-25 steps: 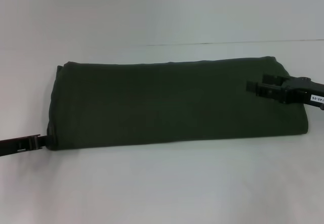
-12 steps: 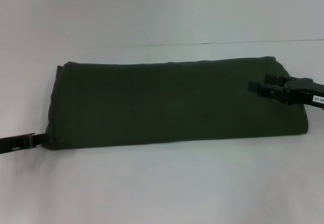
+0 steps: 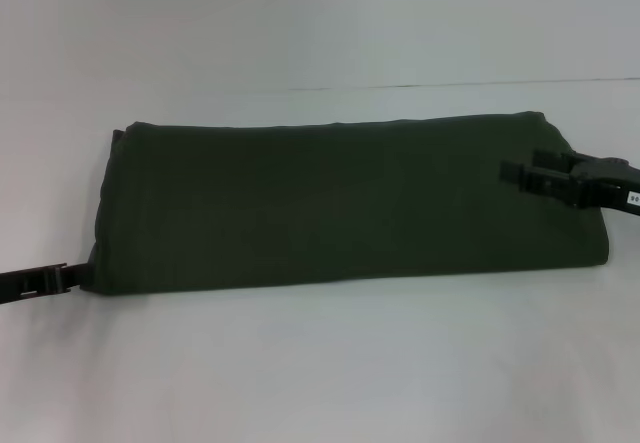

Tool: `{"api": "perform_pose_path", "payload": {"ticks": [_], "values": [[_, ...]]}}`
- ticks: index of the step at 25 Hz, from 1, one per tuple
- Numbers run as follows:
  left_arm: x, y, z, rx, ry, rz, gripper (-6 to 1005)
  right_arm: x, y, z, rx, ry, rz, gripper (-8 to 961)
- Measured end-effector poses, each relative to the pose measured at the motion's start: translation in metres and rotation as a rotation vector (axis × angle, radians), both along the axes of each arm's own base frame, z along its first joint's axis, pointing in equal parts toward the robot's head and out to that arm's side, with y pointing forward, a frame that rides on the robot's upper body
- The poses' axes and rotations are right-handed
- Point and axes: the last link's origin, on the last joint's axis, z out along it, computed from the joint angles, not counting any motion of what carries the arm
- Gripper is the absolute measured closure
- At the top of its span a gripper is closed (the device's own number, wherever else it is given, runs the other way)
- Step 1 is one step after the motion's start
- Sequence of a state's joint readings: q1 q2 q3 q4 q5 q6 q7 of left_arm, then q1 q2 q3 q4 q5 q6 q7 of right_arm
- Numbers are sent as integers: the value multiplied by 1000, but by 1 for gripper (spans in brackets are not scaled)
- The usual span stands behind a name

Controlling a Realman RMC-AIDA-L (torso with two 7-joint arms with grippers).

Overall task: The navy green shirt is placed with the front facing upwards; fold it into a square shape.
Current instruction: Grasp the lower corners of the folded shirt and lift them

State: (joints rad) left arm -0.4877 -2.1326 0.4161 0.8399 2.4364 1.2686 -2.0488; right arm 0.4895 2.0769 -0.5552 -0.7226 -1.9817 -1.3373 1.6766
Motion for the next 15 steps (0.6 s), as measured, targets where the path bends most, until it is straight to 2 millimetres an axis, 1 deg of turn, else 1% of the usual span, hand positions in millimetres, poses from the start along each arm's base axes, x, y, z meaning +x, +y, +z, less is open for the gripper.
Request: {"api": "perform_pose_path", "payload": {"ticks": [2, 4, 10, 13, 15], "values": [[1, 0, -1, -1, 0, -7, 991, 3, -2, 3, 4, 1, -13, 176], [2, 1, -1, -3, -3, -11, 990, 9, -4, 10, 10, -2, -42, 176], [7, 3, -3, -14, -16, -27, 986, 38, -15, 55, 16, -75, -194, 177], [13, 5, -4, -22, -29, -43, 984, 46, -17, 67, -21, -116, -260, 177], [17, 7, -5, -25, -45, -55, 982, 50, -18, 70, -50, -151, -281, 177]]}}
